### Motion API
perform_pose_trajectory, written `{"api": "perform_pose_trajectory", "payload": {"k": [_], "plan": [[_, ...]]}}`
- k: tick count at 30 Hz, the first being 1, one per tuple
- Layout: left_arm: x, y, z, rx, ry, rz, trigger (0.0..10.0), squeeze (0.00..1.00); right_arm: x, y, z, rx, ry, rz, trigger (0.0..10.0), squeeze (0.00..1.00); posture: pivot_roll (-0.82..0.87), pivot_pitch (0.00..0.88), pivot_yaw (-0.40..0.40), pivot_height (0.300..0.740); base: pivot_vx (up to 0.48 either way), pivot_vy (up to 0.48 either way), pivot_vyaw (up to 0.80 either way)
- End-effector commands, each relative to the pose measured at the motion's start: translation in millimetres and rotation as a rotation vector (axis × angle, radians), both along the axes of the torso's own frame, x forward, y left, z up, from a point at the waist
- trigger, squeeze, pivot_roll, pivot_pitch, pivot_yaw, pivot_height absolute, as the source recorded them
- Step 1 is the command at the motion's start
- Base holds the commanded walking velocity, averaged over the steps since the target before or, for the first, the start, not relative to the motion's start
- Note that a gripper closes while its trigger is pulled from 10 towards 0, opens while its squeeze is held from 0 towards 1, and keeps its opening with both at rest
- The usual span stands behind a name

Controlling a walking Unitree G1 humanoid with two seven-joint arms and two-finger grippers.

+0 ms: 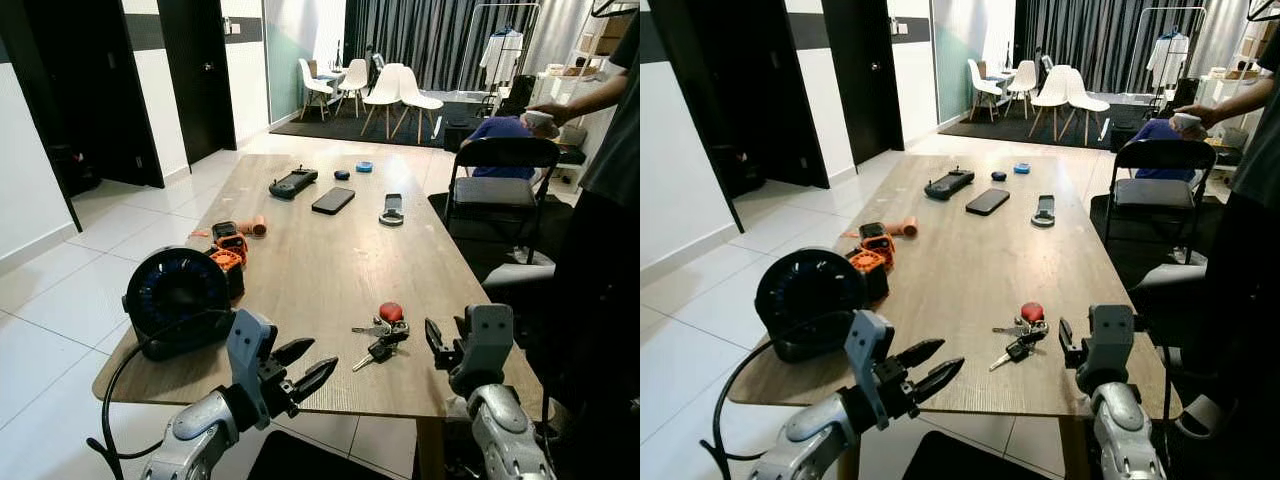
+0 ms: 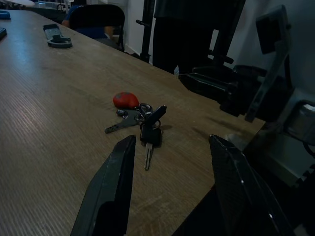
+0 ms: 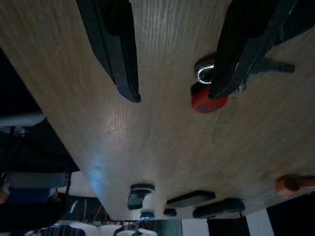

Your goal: Hang keys on a hook

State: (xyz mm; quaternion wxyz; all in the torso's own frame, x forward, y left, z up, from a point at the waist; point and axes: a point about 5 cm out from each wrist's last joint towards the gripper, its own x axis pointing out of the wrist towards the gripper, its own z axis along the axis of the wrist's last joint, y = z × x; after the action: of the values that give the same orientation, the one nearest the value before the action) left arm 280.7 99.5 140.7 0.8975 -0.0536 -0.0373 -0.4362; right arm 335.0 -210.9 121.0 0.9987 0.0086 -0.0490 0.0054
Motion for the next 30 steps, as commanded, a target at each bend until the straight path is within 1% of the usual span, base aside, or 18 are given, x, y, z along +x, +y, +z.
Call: {"api": "perform_pose_trajectory", "payload": {"k": [1, 2, 3, 4, 5, 6, 7, 8, 10, 11, 13, 14, 18, 23, 26, 30], "plan": [[-0.9, 2.4, -0.1, 0.040, -0.015, -0.009, 10.0, 0.00, -0.1, -5.1, -5.6, 0.011, 0.038, 0.005, 10.0, 0.00, 0.04, 0.056, 0.015, 0.740, 0.000, 0.000, 0.00], [-0.8, 2.5, -1.0, 0.048, -0.016, -0.011, 10.0, 0.00, 1.0, -4.7, -6.6, 0.019, 0.050, 0.028, 10.0, 0.00, 0.04, 0.051, 0.012, 0.740, 0.000, 0.000, 0.00], [-0.6, 2.5, -1.5, 0.052, -0.017, -0.012, 10.0, 0.00, 1.9, -4.0, -7.4, 0.027, 0.058, 0.047, 10.0, 0.05, 0.04, 0.051, 0.012, 0.740, 0.000, 0.000, 0.00], [-0.4, 2.4, -1.9, 0.055, -0.017, -0.012, 10.0, 0.00, 3.0, -3.2, -8.0, 0.034, 0.066, 0.063, 10.0, 0.47, 0.04, 0.051, 0.012, 0.740, 0.000, 0.000, 0.00], [-0.1, 2.4, -1.8, 0.054, -0.018, -0.010, 10.0, 0.00, 4.5, -2.0, -8.5, 0.042, 0.076, 0.081, 10.0, 0.69, 0.04, 0.051, 0.012, 0.740, 0.000, 0.000, 0.00], [-0.1, 2.4, -1.8, 0.054, -0.018, -0.010, 10.0, 0.00, 4.5, -2.0, -8.5, 0.042, 0.076, 0.081, 10.0, 0.69, 0.04, 0.051, 0.012, 0.740, 0.000, 0.000, 0.00], [0.6, 2.5, -1.1, 0.046, -0.019, -0.004, 10.0, 0.00, 5.6, -1.3, -8.3, 0.043, 0.080, 0.090, 10.0, 1.00, 0.03, 0.053, 0.011, 0.740, 0.000, 0.000, 0.00], [1.2, 3.0, 0.2, 0.034, -0.018, 0.002, 10.0, 0.00, 6.7, 0.1, -8.0, 0.043, 0.085, 0.100, 10.0, 1.00, 0.03, 0.053, 0.011, 0.740, 0.000, 0.000, 0.00], [2.7, 3.7, 2.2, 0.024, -0.021, 0.010, 10.0, 0.00, 9.5, 2.8, -6.5, 0.031, 0.091, 0.116, 10.0, 1.00, 0.04, 0.059, 0.008, 0.740, 0.000, 0.000, 0.00], [3.4, 4.5, 3.1, 0.024, -0.024, 0.015, 10.0, 0.00, 12.0, 5.6, -4.6, 0.016, 0.094, 0.129, 10.0, 0.52, 0.04, 0.062, 0.008, 0.740, 0.000, 0.000, 0.00], [3.6, 5.1, 3.3, 0.025, -0.025, 0.018, 10.0, 0.00, 12.9, 7.0, -3.9, 0.009, 0.096, 0.137, 10.0, 0.52, 0.04, 0.062, 0.008, 0.740, 0.000, 0.000, 0.00], [3.6, 5.8, 3.3, 0.026, -0.026, 0.021, 10.0, 0.00, 14.2, 8.8, -3.0, 0.007, 0.097, 0.152, 10.0, 0.00, 0.04, 0.064, 0.006, 0.740, 0.000, 0.000, 0.00], [3.2, 7.6, 2.8, 0.027, -0.024, 0.030, 10.0, 0.00, 16.7, 12.8, -1.2, -0.007, 0.102, 0.188, 10.0, 0.00, 0.04, 0.066, 0.005, 0.740, 0.000, 0.000, 0.00], [3.9, 8.6, 2.4, 0.030, -0.022, 0.039, 10.0, 0.00, 18.8, 18.1, -2.9, -0.053, 0.143, 0.238, 10.0, 0.00, 0.04, 0.071, 0.005, 0.740, 0.000, 0.000, 0.00], [5.1, 9.0, 2.7, 0.034, -0.022, 0.042, 10.0, 0.00, 16.6, 27.4, -11.0, -0.106, 0.220, 0.331, 10.0, 0.00, 0.03, 0.075, 0.007, 0.740, 0.000, 0.000, 0.00], [5.2, 9.5, 2.2, 0.042, -0.020, 0.043, 10.0, 0.00, 12.6, 32.5, -17.3, -0.121, 0.260, 0.382, 10.0, 0.00, 0.03, 0.081, 0.008, 0.740, 0.000, 0.000, 0.00]]}}
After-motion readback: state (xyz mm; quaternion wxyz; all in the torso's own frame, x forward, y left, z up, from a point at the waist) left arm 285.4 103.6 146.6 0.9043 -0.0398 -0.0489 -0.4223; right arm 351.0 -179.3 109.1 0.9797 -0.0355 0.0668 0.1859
